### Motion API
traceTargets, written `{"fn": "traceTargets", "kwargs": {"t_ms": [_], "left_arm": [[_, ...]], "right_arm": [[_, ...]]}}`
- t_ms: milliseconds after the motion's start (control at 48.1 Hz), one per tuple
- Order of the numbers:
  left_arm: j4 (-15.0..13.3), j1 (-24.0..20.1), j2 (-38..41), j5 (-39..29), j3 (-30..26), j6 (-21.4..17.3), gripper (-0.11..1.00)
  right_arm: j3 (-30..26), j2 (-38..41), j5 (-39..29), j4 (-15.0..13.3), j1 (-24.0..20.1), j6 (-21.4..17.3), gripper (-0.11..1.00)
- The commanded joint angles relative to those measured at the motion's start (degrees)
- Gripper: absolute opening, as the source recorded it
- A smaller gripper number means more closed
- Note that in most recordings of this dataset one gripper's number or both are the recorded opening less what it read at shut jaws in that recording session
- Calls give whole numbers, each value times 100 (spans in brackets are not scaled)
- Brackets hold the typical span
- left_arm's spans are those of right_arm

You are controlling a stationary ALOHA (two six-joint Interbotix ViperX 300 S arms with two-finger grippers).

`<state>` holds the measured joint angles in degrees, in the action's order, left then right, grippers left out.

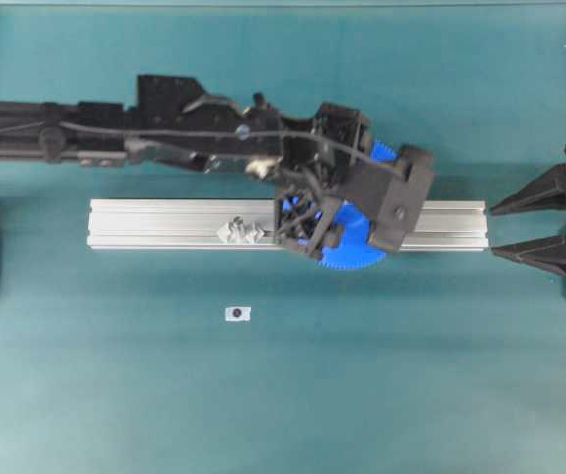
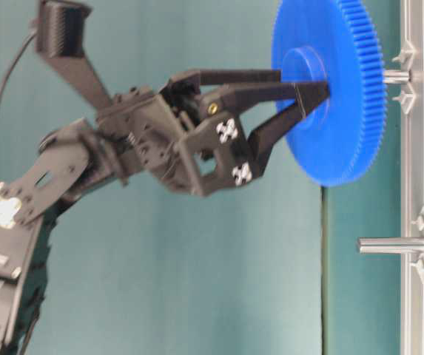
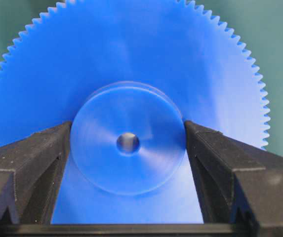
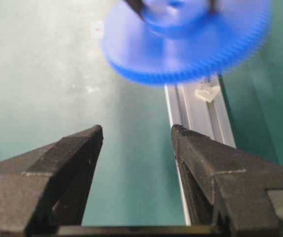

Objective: Insert the large gear onto the shaft.
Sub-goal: 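Lift the blue gear and carry it over the right shaft, then align the gear's center hole above the right metal shaft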

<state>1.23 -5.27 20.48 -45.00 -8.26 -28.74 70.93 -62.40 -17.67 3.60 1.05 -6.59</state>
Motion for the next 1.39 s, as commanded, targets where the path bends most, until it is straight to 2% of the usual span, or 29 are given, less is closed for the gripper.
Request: {"fn": "traceTargets", "kwargs": {"t_ms": [0, 499, 852, 1372], "left_arm": [[9, -9, -35, -79, -308, -88, 79], [9, -158, 466, -229, -835, -141, 79], [9, -343, 378, -615, -826, -149, 79], [9, -378, 246, -483, -466, -88, 79]], "right_arm": [[-53, 9, 18, -9, -9, -62, 65], [-44, -44, 26, -18, 18, -62, 65], [-44, -79, 18, -18, 35, -70, 65], [-53, -70, 18, -18, 79, -70, 65]]}}
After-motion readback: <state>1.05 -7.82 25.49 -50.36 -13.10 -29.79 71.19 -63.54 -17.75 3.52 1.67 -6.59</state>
